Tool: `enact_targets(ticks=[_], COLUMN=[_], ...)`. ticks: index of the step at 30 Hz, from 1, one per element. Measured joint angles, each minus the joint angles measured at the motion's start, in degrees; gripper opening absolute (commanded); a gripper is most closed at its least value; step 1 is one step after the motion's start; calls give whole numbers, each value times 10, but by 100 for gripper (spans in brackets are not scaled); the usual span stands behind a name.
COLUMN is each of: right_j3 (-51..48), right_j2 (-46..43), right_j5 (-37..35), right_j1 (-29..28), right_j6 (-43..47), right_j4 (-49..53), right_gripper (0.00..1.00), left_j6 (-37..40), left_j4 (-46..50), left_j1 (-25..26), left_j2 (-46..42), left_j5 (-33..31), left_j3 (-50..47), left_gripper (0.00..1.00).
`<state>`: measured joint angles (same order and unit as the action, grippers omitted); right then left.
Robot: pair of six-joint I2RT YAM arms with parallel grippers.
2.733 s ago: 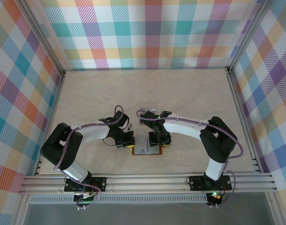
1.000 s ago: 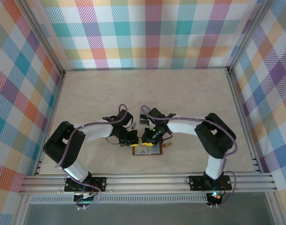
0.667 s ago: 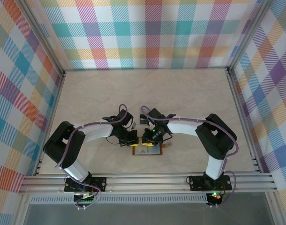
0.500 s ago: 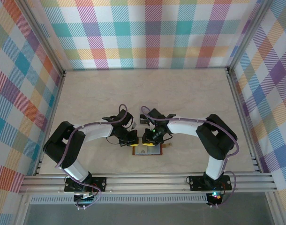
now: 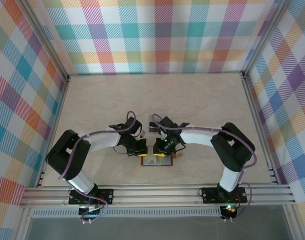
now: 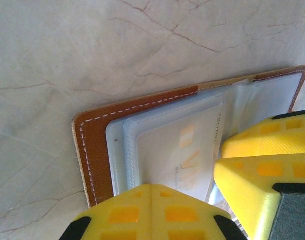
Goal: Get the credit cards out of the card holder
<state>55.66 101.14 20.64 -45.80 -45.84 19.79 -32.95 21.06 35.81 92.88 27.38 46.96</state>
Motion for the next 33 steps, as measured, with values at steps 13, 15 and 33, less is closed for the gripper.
enact_targets(ticks=[13, 15, 33], right_j3=[-30, -36, -42], right_j2=[-31, -40, -14], right_j5=[15, 16, 47], right_j1=[1, 1, 1], right_j6=[-14, -18, -32], right_j4=[-26, -29, -73], right_gripper=[26, 26, 25], left_j6=[0, 0, 0], left_j4=[-1, -1, 0], left_j1=[0, 0, 0], left_j2=[-1, -2, -3], left_j5=[0, 0, 0], left_j3=[-2, -3, -4], left_gripper=[2, 3, 4])
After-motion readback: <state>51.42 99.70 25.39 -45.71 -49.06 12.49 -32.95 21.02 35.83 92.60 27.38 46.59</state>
